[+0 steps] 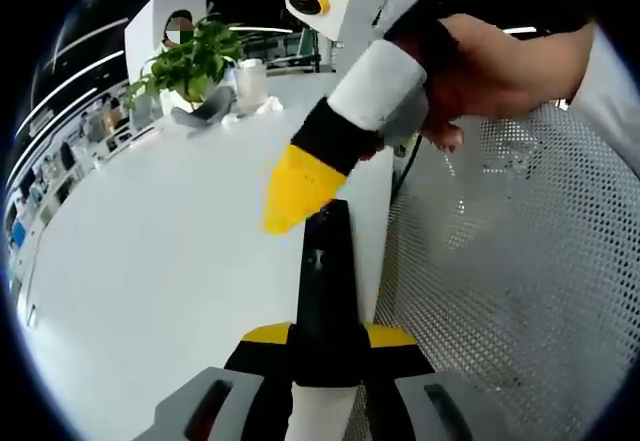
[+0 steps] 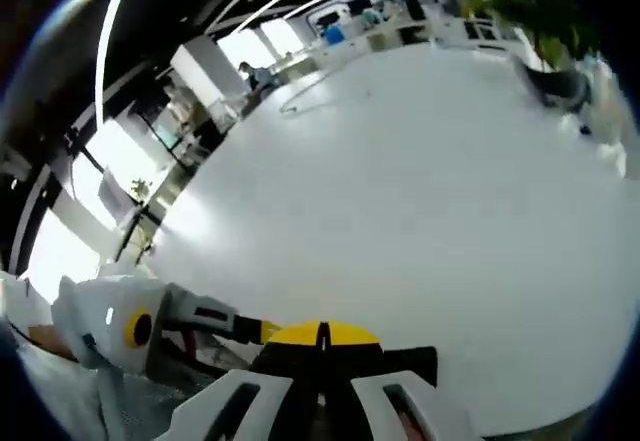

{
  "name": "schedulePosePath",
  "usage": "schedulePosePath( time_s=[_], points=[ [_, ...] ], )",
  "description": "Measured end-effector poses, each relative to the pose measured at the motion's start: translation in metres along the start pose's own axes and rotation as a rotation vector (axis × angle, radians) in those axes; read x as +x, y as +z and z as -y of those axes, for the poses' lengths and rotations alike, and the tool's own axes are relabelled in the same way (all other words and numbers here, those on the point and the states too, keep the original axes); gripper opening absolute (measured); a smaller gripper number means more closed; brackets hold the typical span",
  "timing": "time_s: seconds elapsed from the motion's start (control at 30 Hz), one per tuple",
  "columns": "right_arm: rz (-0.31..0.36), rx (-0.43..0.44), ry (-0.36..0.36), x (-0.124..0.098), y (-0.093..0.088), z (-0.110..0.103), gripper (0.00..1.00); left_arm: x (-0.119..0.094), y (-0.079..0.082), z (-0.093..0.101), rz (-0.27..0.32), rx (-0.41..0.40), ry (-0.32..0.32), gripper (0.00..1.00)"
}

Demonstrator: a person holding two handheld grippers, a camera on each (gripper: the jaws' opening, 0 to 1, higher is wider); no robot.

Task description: Press the specified remote control buttons in sequence, fully releasing each button before pressing the next.

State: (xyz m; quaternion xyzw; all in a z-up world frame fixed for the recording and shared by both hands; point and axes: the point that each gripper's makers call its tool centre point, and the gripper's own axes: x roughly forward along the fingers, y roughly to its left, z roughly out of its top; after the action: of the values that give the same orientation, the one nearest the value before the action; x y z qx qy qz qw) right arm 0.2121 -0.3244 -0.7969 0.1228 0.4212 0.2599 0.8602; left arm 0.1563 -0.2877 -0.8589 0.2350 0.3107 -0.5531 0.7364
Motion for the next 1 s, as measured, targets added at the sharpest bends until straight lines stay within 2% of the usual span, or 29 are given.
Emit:
schedulePosePath(
  time_s=[0.07, 0.17, 0.2, 0.33, 0.4, 0.57, 0.6, 0.63, 0.7, 0.73, 0.9, 1.0],
  points=[
    [0.087, 0.012, -0.031, -0.014, 0.015, 0.008, 0.0, 0.0, 0.0, 0.001, 0.002, 0.007, -0.006, 0.25],
    [0.171, 0.032, -0.068, -0.035, 0.031, 0.017, 0.0, 0.001, -0.001, 0.002, 0.005, 0.007, -0.008, 0.25],
    [0.217, 0.045, -0.094, -0.044, 0.038, 0.022, 0.0, 0.001, -0.001, 0.002, 0.008, 0.007, -0.008, 0.25],
    [0.342, 0.06, -0.165, -0.073, 0.051, 0.032, 0.0, 0.001, -0.001, 0.003, 0.009, 0.012, -0.01, 0.25],
    [0.388, 0.034, -0.211, -0.085, 0.054, 0.036, 0.0, 0.0, -0.001, 0.003, 0.01, 0.012, -0.011, 0.25],
    [0.392, 0.016, -0.232, -0.093, 0.044, 0.037, 0.0, -0.001, -0.002, 0.003, 0.016, 0.015, -0.017, 0.25],
    [0.398, 0.025, -0.231, -0.095, 0.044, 0.037, 0.02, -0.001, -0.002, 0.003, 0.017, 0.016, -0.018, 0.25],
    [0.431, 0.039, -0.201, -0.098, 0.048, 0.03, 0.04, -0.001, -0.002, 0.003, 0.019, 0.016, -0.019, 0.25],
    [0.512, 0.001, -0.219, -0.106, 0.06, 0.027, 0.09, -0.001, -0.002, 0.003, 0.023, 0.017, -0.02, 0.25],
    [0.526, -0.022, -0.232, -0.108, 0.061, 0.027, 0.12, -0.002, -0.003, 0.003, 0.026, 0.017, -0.02, 0.25],
    [0.521, -0.119, -0.289, -0.111, 0.059, 0.031, 0.39, -0.002, -0.003, 0.003, 0.032, 0.017, -0.02, 0.25],
    [0.564, -0.149, -0.324, -0.117, 0.061, 0.033, 0.51, -0.003, -0.002, 0.003, 0.032, 0.018, -0.02, 0.25]
  ],
)
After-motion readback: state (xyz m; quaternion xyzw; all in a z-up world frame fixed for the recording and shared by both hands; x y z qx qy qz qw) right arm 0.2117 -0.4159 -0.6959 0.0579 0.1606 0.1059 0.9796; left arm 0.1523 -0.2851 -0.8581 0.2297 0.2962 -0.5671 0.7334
